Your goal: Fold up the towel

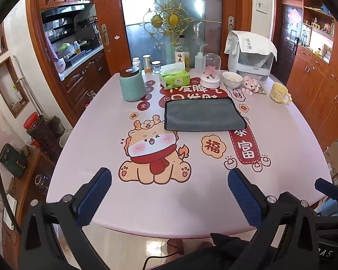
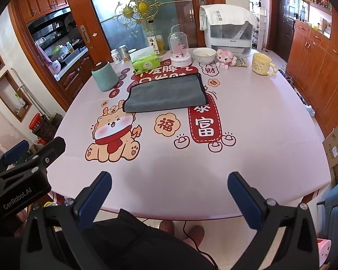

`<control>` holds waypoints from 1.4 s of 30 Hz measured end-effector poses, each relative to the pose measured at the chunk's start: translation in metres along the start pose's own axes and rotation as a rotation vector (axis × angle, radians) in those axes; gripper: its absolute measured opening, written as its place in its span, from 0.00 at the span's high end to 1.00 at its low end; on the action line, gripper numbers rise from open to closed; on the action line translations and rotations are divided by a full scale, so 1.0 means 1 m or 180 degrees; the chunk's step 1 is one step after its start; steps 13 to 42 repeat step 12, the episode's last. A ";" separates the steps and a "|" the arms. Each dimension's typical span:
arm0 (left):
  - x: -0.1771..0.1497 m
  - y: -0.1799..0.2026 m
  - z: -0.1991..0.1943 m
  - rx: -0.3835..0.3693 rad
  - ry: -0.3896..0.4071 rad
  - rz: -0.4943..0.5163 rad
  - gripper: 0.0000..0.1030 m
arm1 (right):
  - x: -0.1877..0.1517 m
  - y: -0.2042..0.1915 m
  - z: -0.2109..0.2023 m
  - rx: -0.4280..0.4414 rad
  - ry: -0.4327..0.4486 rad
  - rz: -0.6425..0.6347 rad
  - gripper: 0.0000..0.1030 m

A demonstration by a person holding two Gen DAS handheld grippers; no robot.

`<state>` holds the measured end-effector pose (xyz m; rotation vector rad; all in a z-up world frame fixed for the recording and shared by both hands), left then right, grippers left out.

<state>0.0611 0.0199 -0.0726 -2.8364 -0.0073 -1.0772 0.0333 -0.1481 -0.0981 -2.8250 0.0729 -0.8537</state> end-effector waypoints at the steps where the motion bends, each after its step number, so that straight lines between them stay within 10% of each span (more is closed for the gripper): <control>1: 0.000 -0.001 0.001 -0.0006 -0.0004 0.0003 0.00 | -0.001 -0.001 0.001 -0.0004 -0.0004 0.0003 0.00; 42: 0.004 -0.004 0.006 -0.0033 -0.0049 0.0036 0.00 | -0.002 -0.001 0.003 -0.0007 -0.0023 0.0012 0.00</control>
Point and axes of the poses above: each gripper's, at about its wrist camera, not at the fingertips, and z roughly the way its jaws point, y to its right, x to its top, the point moved 9 cm from there along z, roughly the way its jaws point, and after that the axes turned 4 degrees about x, right-handed, at the moved point
